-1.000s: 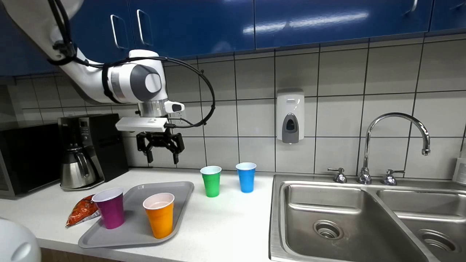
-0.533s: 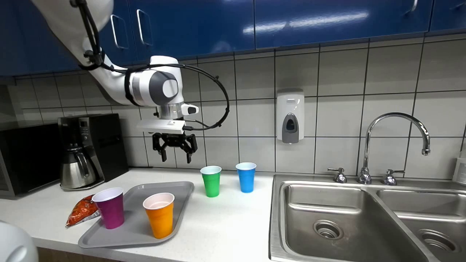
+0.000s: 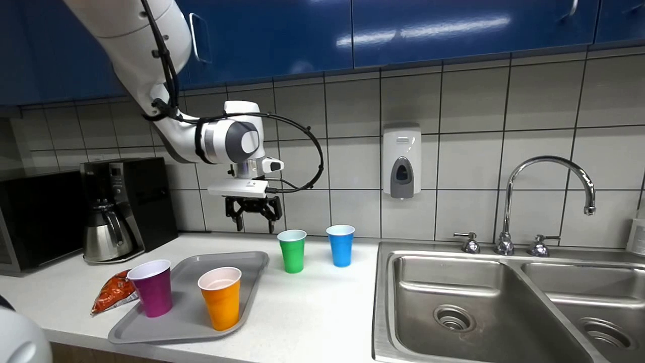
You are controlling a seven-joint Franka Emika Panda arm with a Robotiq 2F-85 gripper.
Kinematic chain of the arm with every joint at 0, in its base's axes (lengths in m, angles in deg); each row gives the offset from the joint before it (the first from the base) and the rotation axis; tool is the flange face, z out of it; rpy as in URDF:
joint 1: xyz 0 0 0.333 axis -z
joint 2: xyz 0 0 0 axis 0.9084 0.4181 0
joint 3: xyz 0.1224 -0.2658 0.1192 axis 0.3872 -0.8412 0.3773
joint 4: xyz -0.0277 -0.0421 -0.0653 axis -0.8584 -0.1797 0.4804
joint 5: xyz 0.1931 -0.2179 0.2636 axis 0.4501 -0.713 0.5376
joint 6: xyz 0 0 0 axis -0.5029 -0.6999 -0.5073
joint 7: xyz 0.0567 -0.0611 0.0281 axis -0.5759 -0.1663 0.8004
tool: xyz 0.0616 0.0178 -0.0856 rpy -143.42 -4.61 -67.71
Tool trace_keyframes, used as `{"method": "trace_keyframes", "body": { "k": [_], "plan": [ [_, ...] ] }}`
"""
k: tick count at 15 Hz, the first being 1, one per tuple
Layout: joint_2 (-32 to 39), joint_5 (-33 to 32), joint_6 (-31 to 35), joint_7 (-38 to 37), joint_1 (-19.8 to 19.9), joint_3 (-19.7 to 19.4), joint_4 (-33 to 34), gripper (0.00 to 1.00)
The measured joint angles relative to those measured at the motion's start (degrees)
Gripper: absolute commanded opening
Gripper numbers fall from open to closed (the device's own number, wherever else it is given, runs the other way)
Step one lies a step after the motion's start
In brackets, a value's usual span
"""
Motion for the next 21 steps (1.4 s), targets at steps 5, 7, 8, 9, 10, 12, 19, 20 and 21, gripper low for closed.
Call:
{"method": "trace_keyframes", "body": {
  "k": [5, 7, 8, 9, 10, 12, 19, 20, 21],
  "plan": [
    [6.11, -0.21, 0.27, -0.31, 0.44, 0.00, 6.96, 1.00],
    [8.58, -0.78, 0.29, -1.50, 0.73, -0.05, 9.85, 1.00],
    [9.81, -0.99, 0.29, -2.10, 0.86, -0.07, 11.33, 1.00],
    [10.98, -1.07, 0.30, -2.52, 0.95, -0.09, 12.79, 1.00],
    [12.05, -1.09, 0.33, -2.96, 1.02, -0.10, 14.12, 1.00],
    [14.17, -1.10, 0.59, -4.22, 1.08, -0.14, 16.65, 1.00],
    [20.25, -1.69, 0.66, -7.21, 1.09, -1.02, 22.28, 1.00],
    [20.92, -1.85, 0.66, -7.42, 1.08, -1.19, 22.69, 1.00],
    [21.50, -1.98, 0.66, -7.55, 1.09, -1.31, 23.03, 1.00]
  ]
}}
